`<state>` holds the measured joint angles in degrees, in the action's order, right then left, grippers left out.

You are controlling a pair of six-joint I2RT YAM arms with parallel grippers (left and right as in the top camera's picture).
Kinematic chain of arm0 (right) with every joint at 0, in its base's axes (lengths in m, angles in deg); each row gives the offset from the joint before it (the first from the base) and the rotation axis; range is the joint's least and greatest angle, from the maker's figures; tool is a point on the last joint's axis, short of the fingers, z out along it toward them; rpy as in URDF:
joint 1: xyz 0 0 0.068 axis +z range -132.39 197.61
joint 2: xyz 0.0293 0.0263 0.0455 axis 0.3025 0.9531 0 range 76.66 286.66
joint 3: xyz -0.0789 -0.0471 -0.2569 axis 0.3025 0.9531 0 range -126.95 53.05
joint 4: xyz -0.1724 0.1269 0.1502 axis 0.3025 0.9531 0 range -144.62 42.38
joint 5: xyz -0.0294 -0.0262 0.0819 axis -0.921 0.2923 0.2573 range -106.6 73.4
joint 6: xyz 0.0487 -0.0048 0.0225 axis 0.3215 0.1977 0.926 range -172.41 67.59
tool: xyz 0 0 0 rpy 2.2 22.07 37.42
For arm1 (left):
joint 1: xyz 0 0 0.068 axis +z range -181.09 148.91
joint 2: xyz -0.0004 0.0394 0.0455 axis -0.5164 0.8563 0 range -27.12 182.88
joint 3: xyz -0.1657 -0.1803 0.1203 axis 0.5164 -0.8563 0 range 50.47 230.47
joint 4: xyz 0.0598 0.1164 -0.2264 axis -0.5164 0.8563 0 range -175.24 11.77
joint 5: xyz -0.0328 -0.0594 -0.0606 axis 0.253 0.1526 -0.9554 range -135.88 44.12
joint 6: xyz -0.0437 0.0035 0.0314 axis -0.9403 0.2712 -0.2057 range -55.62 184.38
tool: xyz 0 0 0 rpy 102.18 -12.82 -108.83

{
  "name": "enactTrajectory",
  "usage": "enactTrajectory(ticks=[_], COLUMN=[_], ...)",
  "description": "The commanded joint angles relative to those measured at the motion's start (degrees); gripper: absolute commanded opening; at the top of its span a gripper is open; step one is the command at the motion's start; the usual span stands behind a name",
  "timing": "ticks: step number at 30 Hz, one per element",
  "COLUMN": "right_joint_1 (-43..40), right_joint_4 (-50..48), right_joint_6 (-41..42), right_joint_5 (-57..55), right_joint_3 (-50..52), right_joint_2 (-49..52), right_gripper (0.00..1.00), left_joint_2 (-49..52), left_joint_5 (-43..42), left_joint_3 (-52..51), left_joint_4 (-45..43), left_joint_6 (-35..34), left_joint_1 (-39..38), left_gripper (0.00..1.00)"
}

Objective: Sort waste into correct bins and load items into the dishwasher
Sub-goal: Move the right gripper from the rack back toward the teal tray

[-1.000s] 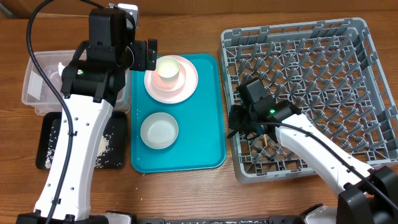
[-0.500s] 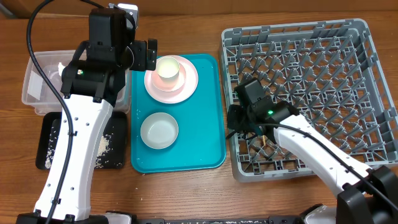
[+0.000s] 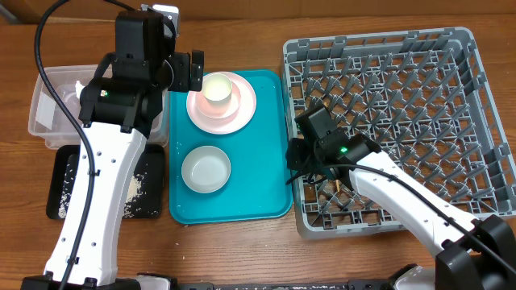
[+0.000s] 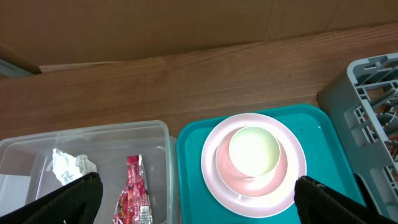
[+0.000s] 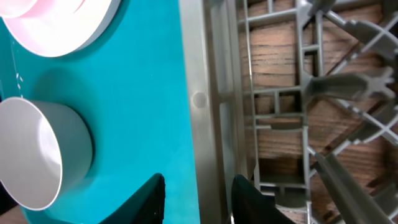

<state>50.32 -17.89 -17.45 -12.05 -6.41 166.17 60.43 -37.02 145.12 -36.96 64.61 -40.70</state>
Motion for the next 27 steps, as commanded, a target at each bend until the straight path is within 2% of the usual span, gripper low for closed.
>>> enactTrajectory(ticks=[1,8,11,14,18,27], right_joint_1=[-0.31,0.83,1.73,2.25,2.93,3.06], right_joint_4=[-0.22,-0.09,-1.22,-2.47,-2.62,-3.65], right_joint_6=[-1.20,-3.69,-3.67,-3.61,-3.23,-3.26], right_joint_5=[0.22,1.44,4.81,10.29,14.86,12.46], right_joint_3=[-1.81,-6.25,-6.62,-6.60,-6.56,-6.56], right_joint_2=[-0.81,-2.16,-2.29,-2.29,-2.29,-2.29], right_gripper=[0.43,0.56,0.70,1.00,1.00,1.00], left_joint_2=[-0.20,-0.20,-0.20,-0.20,-0.20,-0.20], left_joint_5=[0.55,0.55,0.55,0.55,0.55,0.55], left_joint_3=[0.76,0.76,0.76,0.76,0.76,0.76], left_joint_4=[-0.07,-0.07,-0.07,-0.07,-0.07,-0.07], left_joint_6=[1.09,1.09,1.09,1.09,1.09,1.09], left_joint_1=[0.22,0.22,0.22,0.22,0.22,0.22], left_gripper=[1.00,1.00,1.00,1.00,1.00,1.00])
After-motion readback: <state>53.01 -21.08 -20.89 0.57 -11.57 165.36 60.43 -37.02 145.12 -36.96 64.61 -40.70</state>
